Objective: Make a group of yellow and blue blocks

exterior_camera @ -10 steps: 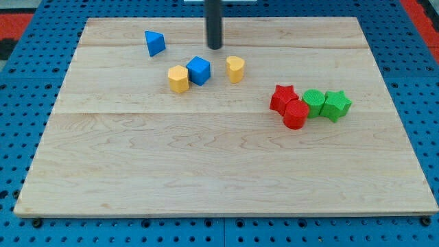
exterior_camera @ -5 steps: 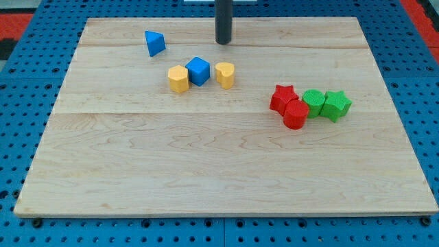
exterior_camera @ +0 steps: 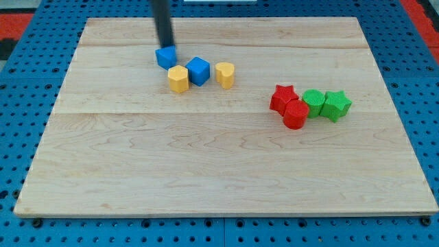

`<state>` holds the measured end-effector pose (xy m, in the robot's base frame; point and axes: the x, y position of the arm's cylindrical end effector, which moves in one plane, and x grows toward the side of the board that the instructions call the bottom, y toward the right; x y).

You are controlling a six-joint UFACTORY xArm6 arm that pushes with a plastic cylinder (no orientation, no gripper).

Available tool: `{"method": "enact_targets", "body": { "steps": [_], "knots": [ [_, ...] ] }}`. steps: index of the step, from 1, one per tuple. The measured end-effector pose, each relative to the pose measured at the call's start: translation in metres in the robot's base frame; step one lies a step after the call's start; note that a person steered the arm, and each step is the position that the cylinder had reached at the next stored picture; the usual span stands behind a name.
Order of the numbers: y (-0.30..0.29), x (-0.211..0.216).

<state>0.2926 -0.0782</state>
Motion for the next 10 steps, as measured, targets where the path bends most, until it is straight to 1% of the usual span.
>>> {"method": "enact_targets", "body": {
  "steps": [1,2,3,4,5,6,7,8,9,10],
  "knots": [
    [-0.006,0.014],
    [-0.02,0.012],
    [-0.052,-0.029],
    [-0.057,0.001],
    [-0.014,0.007],
    [-0.007,0.007],
    [-0.058,0.01],
    [-0.058,0.043],
    [-0.035,0.052],
    [-0.039,0.052]
  ]
}}
